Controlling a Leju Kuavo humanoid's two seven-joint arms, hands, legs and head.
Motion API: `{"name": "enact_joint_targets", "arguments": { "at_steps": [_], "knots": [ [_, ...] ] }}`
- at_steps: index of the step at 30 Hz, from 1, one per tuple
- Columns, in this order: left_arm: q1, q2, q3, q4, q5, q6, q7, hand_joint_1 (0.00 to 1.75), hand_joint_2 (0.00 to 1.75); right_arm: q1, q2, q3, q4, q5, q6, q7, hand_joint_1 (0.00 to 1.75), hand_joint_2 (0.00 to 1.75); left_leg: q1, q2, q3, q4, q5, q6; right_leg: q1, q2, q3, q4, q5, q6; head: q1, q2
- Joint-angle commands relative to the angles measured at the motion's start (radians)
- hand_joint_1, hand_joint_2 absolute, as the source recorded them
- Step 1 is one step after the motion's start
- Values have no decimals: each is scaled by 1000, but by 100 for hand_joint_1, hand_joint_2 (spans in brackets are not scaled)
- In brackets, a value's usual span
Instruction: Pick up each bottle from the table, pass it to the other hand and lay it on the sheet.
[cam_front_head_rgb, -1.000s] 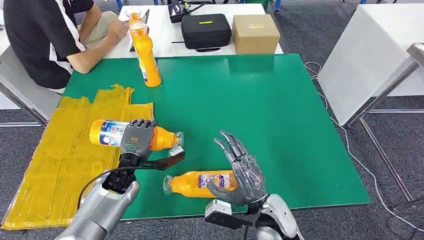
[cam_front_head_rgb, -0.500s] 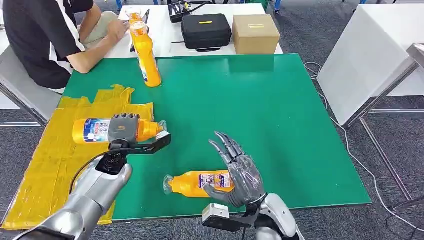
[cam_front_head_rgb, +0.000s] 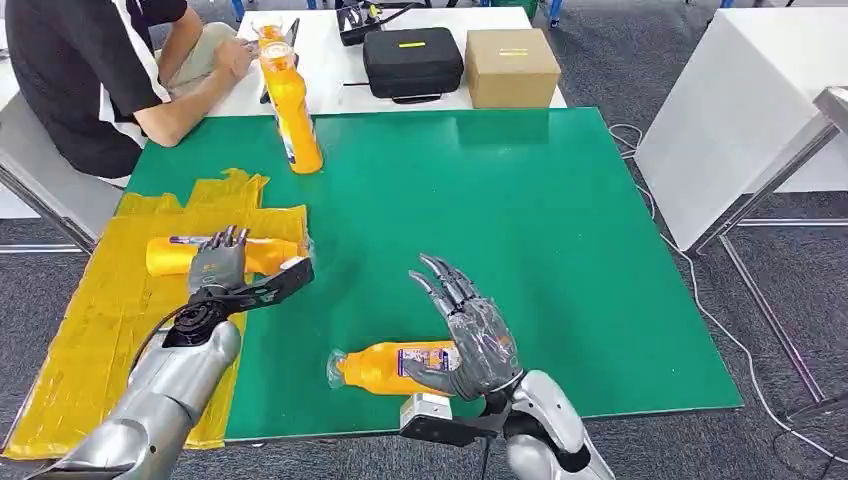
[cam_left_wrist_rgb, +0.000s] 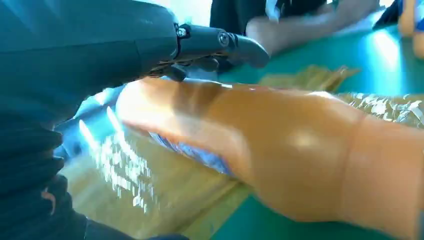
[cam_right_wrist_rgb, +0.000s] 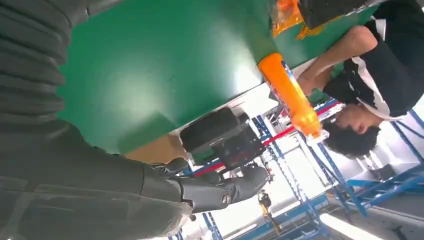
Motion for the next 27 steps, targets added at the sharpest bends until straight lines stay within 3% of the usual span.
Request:
{"name": "enact_joint_targets", "arguments": {
  "at_steps": [1,2,3,6,8,9,11,20,21,22,27],
  "knots": [
    [-11,-6,200,14,105,-16,-76,0,175,-81,-7,56,149,-7,-4,8,0,175,1,5,7,-1,-3,-4,1,4,6,-2,-1,-1,0,0],
    [-9,-9,206,8,117,-17,-87,0,0,-84,-5,59,156,-2,-6,12,0,175,1,3,4,-1,-1,-3,1,3,4,-2,0,-1,0,0],
    [-1,-29,255,-23,221,-25,-187,0,0,-83,-3,62,167,24,-12,35,0,175,1,3,5,-1,-2,-3,1,3,4,-2,0,-1,0,0],
    [30,-46,280,-139,375,-106,-292,0,0,-82,-9,69,176,70,-22,83,0,175,1,2,4,-1,-1,-2,1,1,4,-2,0,-1,0,0],
    [72,-36,260,-266,482,-167,-303,0,0,-81,-14,72,171,91,-33,107,0,175,1,2,3,0,-1,-2,1,2,3,-1,0,0,0,0],
    [108,-31,257,-392,617,-207,-342,0,0,-79,-18,67,168,148,-38,170,0,175,1,2,2,0,-1,-2,0,2,2,-1,0,0,0,0],
    [151,-2,213,-542,712,-256,-299,0,0,-73,-25,69,156,175,-33,199,0,175,1,4,2,0,-2,-2,1,4,2,-1,0,0,0,0],
    [150,0,199,-522,719,-247,-297,0,0,-73,-24,70,156,176,-34,200,0,175,1,2,5,-1,-2,-4,1,2,5,-1,-1,-1,0,0],
    [158,1,197,-557,793,-226,-350,0,0,-74,-26,70,157,211,-14,236,0,175,1,2,3,0,-1,-3,1,2,3,-1,-1,-1,0,0],
    [166,13,181,-595,845,-237,-364,0,175,-73,-28,70,153,235,-4,254,0,175,1,2,3,-1,-1,-2,0,2,2,-1,0,-1,0,0],
    [221,87,52,-870,1091,-263,-353,0,175,-72,-61,74,134,386,23,368,0,175,1,3,0,1,-1,-2,1,2,0,1,-1,-1,0,0]
  ]
}}
